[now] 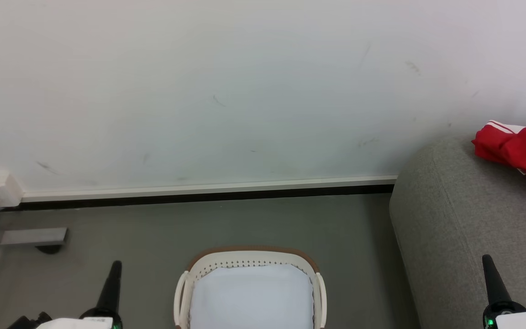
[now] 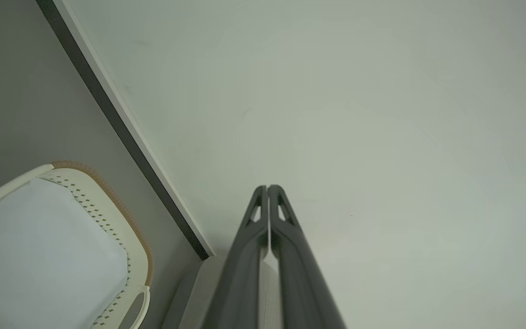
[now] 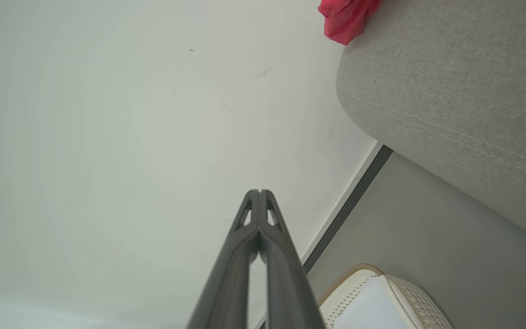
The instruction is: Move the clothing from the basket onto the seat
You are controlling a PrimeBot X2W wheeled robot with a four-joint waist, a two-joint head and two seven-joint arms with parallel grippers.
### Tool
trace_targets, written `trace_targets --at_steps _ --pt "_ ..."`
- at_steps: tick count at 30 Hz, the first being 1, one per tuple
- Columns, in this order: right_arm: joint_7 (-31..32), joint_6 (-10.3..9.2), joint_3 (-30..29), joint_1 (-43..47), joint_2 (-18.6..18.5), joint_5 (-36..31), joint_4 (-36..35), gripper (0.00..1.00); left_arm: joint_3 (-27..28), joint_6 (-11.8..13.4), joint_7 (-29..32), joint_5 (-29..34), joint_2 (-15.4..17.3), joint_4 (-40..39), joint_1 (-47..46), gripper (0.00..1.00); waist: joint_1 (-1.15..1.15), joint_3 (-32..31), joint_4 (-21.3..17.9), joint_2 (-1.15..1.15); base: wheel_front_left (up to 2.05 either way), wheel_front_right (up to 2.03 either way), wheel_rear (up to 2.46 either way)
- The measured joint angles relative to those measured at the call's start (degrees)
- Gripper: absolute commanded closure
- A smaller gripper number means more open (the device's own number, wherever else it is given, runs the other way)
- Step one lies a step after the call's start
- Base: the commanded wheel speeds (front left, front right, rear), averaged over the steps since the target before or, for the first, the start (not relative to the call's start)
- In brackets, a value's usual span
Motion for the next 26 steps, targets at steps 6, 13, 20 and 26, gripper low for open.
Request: trace_targets --at_steps 6,13,20,26 --pt "0.83 0.00 -0.37 -0.69 0.00 3.00 -0.10 1.00 0.21 0.00 0.69 -2.76 -0.01 0.04 -0.47 1.00 0.00 0.11 0.17 0.00 0.00 0.00 0.00" --pt "1.78 0.00 -0.88 -0.90 0.01 6.42 -0.18 1.00 0.44 0.00 1.55 -5.58 -0.02 0.10 -1.15 1.00 0.00 0.24 0.37 0.00 0.00 0.00 0.00" --pt "2.49 0.00 -1.40 -1.04 0.01 9.62 -0.31 1.00 0.71 0.00 2.27 -8.37 -0.03 0.14 -1.55 1.00 0.00 0.37 0.58 0.00 0.00 0.00 0.00" --pt "3.20 0.00 -1.75 -1.57 0.02 12.03 -0.40 1.00 0.94 0.00 3.02 -11.13 -0.04 0.18 -2.01 1.00 0.00 0.48 0.75 0.00 0.00 0.00 0.00"
